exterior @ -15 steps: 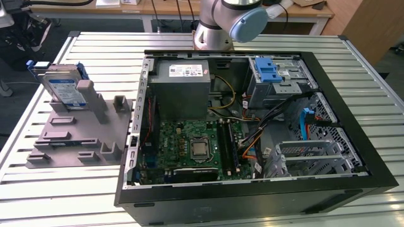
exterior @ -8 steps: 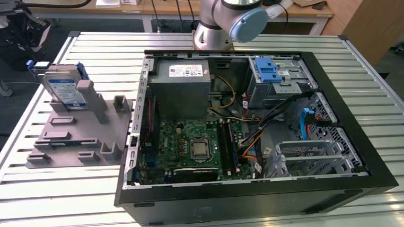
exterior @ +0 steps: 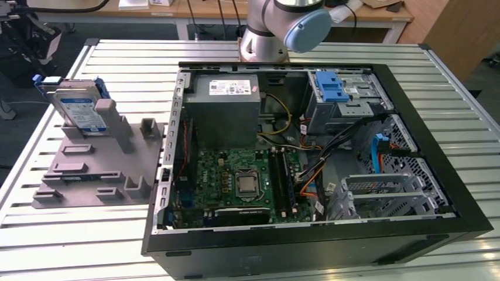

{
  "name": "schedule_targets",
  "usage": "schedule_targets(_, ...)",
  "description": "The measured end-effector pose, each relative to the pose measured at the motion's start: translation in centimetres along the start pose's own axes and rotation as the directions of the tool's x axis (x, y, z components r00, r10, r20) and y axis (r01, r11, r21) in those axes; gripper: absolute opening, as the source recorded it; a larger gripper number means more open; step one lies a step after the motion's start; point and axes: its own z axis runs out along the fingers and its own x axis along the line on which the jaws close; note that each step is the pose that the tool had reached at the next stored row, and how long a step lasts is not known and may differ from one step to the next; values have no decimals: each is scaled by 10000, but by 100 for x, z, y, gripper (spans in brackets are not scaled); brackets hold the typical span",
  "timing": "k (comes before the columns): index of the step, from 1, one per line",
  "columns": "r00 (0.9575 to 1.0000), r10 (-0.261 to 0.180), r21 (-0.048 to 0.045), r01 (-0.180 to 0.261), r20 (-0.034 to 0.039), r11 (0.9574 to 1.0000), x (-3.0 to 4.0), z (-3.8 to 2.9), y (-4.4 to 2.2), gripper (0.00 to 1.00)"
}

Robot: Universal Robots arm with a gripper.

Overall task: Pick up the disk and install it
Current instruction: 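Pick up the disk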

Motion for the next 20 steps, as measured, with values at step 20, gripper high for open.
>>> schedule_targets(20, 9980, 624, -15, -624, 25, 9980, 0, 1, 0, 11)
